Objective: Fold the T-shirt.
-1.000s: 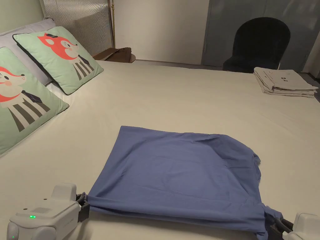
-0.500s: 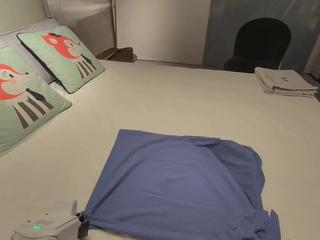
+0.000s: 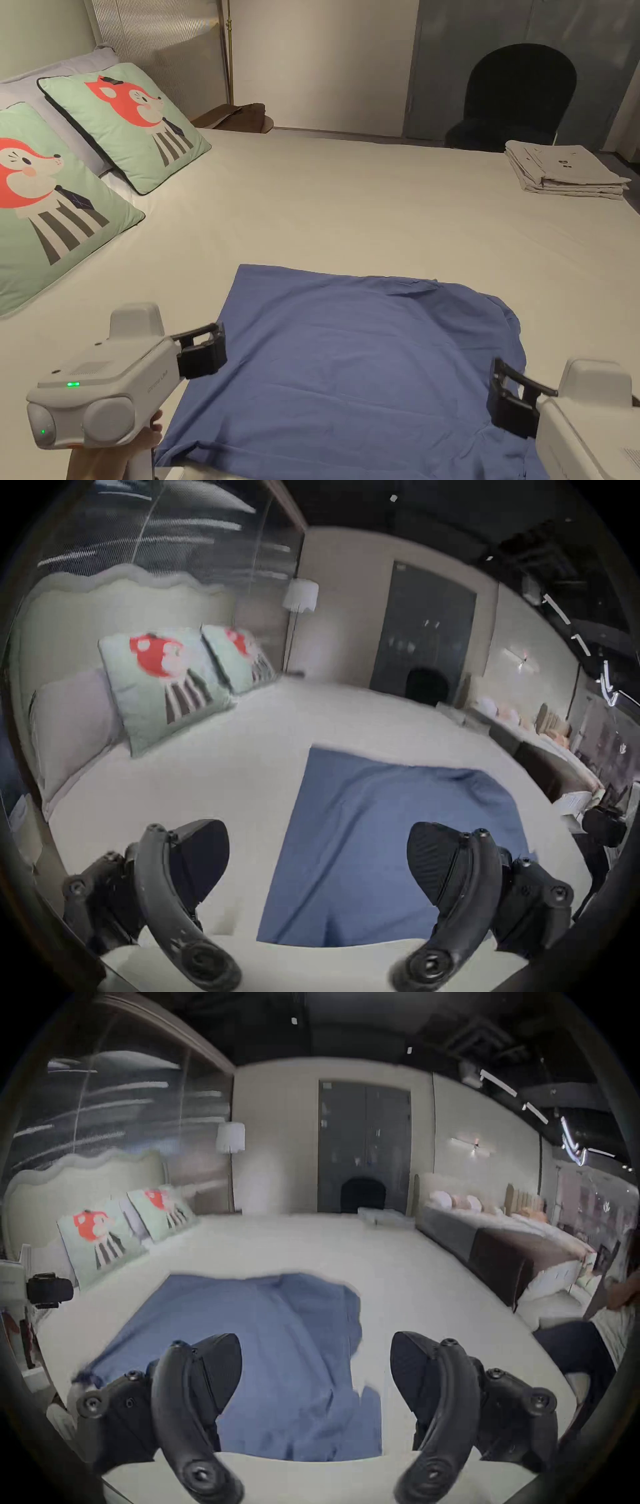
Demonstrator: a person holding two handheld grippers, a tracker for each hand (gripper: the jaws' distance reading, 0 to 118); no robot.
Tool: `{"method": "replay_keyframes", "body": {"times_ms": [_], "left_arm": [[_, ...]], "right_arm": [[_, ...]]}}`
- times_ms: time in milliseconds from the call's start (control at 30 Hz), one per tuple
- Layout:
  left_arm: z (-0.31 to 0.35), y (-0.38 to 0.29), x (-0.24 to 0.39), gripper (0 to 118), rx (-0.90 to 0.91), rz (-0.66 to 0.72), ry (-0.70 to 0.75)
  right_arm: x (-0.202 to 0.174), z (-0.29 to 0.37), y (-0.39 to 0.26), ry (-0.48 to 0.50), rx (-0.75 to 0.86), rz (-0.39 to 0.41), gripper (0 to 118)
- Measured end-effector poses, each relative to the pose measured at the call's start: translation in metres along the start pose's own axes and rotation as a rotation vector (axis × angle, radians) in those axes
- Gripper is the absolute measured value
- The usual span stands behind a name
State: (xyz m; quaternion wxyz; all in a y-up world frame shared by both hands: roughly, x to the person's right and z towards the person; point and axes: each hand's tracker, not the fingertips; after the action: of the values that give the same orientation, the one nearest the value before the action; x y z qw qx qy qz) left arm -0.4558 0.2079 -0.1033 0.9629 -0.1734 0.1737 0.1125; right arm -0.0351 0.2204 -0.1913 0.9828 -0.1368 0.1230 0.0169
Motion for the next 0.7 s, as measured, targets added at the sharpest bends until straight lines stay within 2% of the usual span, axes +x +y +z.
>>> {"method": "replay_keyframes", "body": {"times_ms": [167, 233, 300, 333, 367, 400, 433, 467, 700], "left_arm": [[0.016, 0.016, 0.028, 103, 0.162, -0.109, -0.020], [0.020, 0.017, 0.038, 95, 0.184, -0.143, -0.013], [0.023, 0.016, 0.046, 62, 0.194, -0.156, -0.023], [0.023, 0.016, 0.049, 44, 0.191, -0.160, -0.025], [0.022, 0.016, 0.052, 20, 0.182, -0.162, -0.022], [0.022, 0.015, 0.054, 6, 0.178, -0.164, -0.024], [0.022, 0.014, 0.056, 0, 0.182, -0.164, -0.028], [0.022, 0.012, 0.057, 0, 0.190, -0.159, -0.027], [0.018, 0.003, 0.051, 0, 0.150, -0.156, -0.051]], "right_arm": [[-0.010, 0.010, 0.021, -0.029, 0.115, 0.012, 92], [-0.014, 0.012, 0.025, -0.043, 0.135, 0.033, 89], [-0.018, 0.015, 0.026, -0.059, 0.159, 0.056, 71], [-0.020, 0.015, 0.027, -0.065, 0.163, 0.061, 56], [-0.021, 0.015, 0.028, -0.071, 0.167, 0.065, 30], [-0.022, 0.015, 0.028, -0.074, 0.172, 0.067, 15], [-0.022, 0.014, 0.028, -0.075, 0.173, 0.075, 6], [-0.023, 0.014, 0.028, -0.078, 0.176, 0.082, 0], [-0.024, 0.015, 0.029, -0.081, 0.195, 0.091, 0]]}}
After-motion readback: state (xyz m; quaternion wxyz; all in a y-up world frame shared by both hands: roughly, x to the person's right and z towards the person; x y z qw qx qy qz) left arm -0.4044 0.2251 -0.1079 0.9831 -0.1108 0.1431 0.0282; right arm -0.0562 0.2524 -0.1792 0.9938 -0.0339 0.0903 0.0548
